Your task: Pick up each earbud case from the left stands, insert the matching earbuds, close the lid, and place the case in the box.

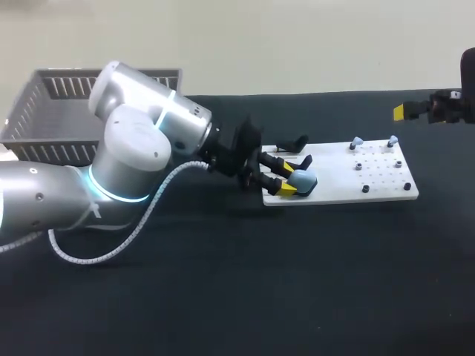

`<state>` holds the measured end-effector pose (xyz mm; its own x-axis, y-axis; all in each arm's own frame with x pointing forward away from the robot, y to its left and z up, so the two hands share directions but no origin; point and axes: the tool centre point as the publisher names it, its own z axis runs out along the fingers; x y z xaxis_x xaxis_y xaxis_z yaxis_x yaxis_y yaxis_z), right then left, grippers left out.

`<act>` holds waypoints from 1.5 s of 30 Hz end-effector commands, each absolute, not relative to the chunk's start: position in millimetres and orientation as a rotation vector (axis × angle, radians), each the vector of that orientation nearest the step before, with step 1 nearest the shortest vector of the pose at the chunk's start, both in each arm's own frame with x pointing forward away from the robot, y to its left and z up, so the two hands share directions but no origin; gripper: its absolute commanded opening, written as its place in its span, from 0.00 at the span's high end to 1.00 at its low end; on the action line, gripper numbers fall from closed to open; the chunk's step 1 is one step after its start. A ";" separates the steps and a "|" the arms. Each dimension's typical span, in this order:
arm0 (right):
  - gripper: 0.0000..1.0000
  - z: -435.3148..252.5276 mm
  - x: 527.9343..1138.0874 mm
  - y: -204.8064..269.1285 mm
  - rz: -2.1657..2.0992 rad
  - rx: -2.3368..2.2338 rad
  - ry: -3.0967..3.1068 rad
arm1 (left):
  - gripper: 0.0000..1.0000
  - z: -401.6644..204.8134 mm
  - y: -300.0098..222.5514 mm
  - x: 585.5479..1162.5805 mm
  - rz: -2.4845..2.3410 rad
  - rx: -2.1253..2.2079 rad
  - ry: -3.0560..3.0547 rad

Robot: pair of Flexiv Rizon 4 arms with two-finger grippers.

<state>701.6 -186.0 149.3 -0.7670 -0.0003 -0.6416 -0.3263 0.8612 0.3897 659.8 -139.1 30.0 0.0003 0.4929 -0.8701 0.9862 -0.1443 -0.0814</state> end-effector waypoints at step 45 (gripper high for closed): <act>0.00 149.5 701.3 -186.2 0.646 -0.236 2.373 | 1.00 90.1 -106.0 653.6 -1.292 1.394 1.315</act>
